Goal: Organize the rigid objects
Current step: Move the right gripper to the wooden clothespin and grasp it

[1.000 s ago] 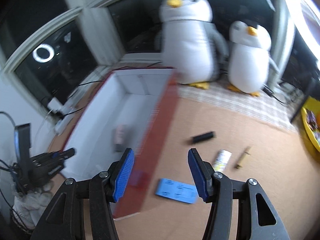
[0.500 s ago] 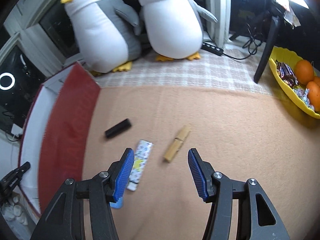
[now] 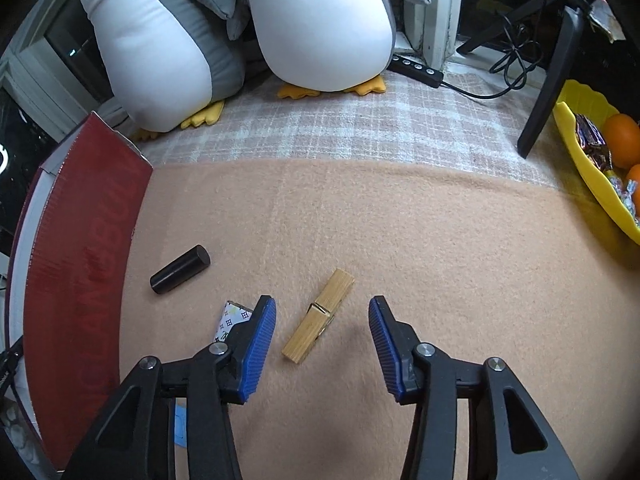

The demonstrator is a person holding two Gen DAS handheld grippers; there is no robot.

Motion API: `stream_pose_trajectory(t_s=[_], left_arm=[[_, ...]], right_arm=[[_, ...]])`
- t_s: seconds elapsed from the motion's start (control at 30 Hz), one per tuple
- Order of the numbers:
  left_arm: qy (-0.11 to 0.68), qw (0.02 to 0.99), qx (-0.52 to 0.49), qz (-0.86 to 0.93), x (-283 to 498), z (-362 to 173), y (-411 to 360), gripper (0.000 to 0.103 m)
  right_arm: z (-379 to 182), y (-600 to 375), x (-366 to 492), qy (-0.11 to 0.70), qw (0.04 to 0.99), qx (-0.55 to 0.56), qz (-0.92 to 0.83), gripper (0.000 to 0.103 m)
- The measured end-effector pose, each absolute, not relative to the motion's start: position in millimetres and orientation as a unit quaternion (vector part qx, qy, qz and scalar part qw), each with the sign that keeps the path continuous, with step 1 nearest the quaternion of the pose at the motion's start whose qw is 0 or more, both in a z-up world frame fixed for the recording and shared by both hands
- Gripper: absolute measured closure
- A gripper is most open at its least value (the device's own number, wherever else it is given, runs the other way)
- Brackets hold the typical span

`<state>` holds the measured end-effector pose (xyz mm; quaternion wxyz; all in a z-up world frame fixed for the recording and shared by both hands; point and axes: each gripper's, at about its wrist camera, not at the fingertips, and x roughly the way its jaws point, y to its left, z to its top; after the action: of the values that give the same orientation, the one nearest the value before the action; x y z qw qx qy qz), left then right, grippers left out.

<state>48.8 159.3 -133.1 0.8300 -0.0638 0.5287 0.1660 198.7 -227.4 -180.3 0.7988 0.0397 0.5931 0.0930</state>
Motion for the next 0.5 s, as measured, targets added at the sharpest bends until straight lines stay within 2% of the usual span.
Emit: stream_pose_trajectory(t_s=[0.23,0.5], left_arm=[[0.529,0.83,-0.068,0.165,48.3,-134.1,160.0,0.09],[0.526,0.832,-0.075,0.16,44.4,-134.8,161.5,0.09]], right_arm=[[-191.9,-219.2,198.3,0.607,0.789,0.013,0.095,0.081],[-191.0,-222.6,192.0,0.609,0.788,0.007,0.095,0.091]])
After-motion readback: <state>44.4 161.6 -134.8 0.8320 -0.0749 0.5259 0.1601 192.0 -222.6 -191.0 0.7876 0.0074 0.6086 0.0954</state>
